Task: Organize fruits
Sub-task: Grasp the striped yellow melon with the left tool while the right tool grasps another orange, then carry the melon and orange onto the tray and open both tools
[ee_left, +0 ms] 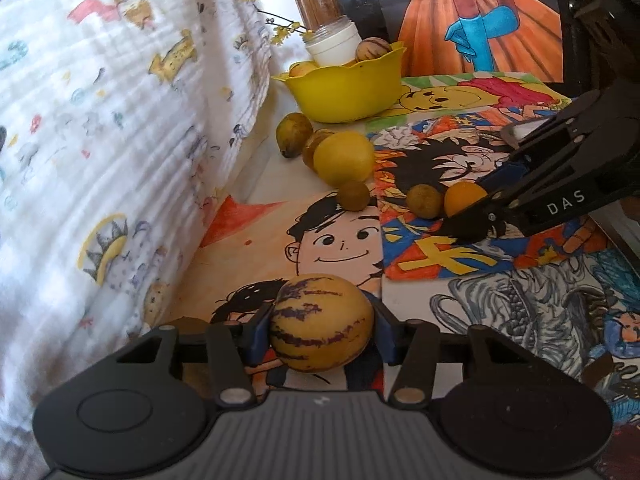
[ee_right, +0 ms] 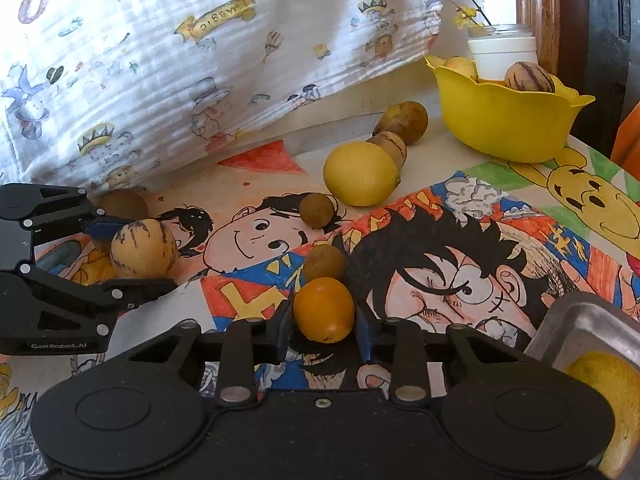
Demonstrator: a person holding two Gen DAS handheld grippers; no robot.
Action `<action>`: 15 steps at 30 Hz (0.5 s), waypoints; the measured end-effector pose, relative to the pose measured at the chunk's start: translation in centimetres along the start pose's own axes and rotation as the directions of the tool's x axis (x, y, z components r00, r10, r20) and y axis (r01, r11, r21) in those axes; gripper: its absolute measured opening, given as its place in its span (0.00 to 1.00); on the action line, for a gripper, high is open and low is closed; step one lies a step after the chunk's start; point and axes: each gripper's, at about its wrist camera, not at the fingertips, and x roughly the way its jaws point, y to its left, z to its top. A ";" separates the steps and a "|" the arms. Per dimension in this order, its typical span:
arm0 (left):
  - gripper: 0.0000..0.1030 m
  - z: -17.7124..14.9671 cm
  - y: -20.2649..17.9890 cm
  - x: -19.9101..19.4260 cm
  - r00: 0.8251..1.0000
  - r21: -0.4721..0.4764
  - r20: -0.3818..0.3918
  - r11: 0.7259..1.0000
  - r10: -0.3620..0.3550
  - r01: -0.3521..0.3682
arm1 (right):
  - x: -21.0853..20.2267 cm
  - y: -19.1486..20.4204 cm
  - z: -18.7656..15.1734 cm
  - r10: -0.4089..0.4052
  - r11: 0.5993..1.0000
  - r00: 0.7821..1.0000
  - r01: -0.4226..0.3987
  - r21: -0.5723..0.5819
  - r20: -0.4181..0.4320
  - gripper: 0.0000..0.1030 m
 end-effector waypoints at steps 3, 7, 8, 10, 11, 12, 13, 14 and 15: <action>0.54 0.1 -0.1 -0.3 1.000 -0.007 0.001 1.000 0.008 -0.008 | -0.4 -0.1 -0.3 0.020 1.000 1.000 -0.020 0.009 -0.003 0.33; 0.54 0.3 0.2 -0.9 1.000 -0.048 -0.003 0.999 0.006 -0.007 | -1.2 0.3 -0.8 0.040 0.999 0.999 -0.040 0.004 -0.001 0.33; 0.54 0.3 0.2 -1.0 1.000 -0.051 -0.002 0.999 0.010 -0.010 | -1.4 0.4 -0.9 0.045 0.999 0.999 -0.045 0.004 0.001 0.33; 0.54 0.4 0.1 -1.5 1.000 -0.059 0.002 0.998 0.015 -0.015 | -2.1 0.5 -1.1 0.057 0.998 0.998 -0.057 0.005 0.006 0.33; 0.54 0.4 0.1 -1.7 1.000 -0.068 0.003 0.998 0.009 -0.009 | -2.4 0.5 -1.2 0.060 0.998 0.998 -0.060 0.004 0.008 0.33; 0.54 0.5 0.1 -1.9 1.000 -0.077 0.004 0.997 0.002 -0.002 | -2.7 0.6 -1.3 0.063 0.998 0.998 -0.063 0.002 0.011 0.33; 0.54 0.6 -0.1 -2.1 1.000 -0.081 0.005 0.997 0.000 0.000 | -3.1 0.6 -1.5 0.066 0.998 0.998 -0.066 0.001 0.013 0.33; 0.54 0.7 -0.3 -2.4 1.000 -0.082 0.007 0.997 0.001 0.000 | -3.5 0.6 -1.6 0.068 0.998 0.998 -0.068 0.001 0.015 0.33; 0.54 0.8 -0.6 -2.5 1.000 -0.083 0.009 0.997 -0.001 0.001 | -3.9 0.6 -1.8 0.070 0.998 0.997 -0.070 0.002 0.018 0.33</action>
